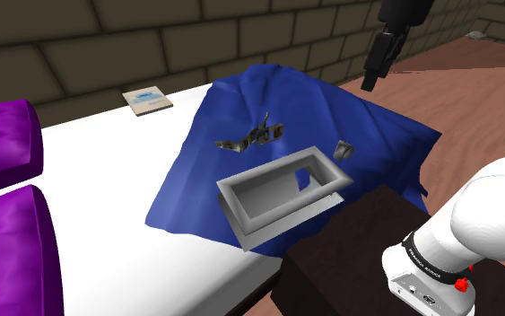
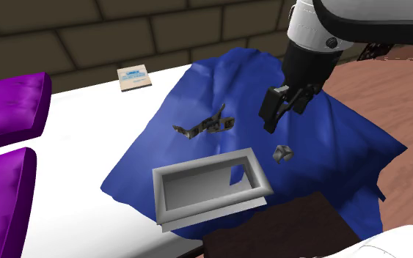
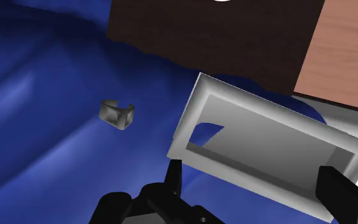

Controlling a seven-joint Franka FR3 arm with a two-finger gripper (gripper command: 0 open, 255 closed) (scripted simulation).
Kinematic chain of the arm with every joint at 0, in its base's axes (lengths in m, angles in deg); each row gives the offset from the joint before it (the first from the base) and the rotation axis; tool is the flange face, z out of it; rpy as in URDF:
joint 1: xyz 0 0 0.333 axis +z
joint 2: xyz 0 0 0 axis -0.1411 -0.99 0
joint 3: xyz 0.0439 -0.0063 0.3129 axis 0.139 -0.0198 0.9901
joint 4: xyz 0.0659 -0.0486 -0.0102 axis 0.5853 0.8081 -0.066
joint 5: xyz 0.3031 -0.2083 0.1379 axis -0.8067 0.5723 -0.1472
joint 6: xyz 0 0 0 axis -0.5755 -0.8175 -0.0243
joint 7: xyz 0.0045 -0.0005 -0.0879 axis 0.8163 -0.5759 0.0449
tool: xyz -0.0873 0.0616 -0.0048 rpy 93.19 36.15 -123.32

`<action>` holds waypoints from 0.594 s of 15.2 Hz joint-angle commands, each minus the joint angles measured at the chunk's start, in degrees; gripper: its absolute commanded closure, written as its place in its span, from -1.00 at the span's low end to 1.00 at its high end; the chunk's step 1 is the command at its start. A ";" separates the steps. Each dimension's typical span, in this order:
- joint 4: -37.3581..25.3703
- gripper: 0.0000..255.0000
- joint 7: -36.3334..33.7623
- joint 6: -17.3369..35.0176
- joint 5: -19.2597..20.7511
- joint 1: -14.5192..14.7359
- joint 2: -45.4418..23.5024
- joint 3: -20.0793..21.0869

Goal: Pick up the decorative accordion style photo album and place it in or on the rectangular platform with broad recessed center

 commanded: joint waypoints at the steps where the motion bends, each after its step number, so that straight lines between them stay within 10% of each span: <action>1: 0.00 -1.00 0.00 0.00 0.00 0.00 0.00 0.00; 9: 4.11 -1.00 17.77 14.87 2.32 2.64 -9.83 -7.41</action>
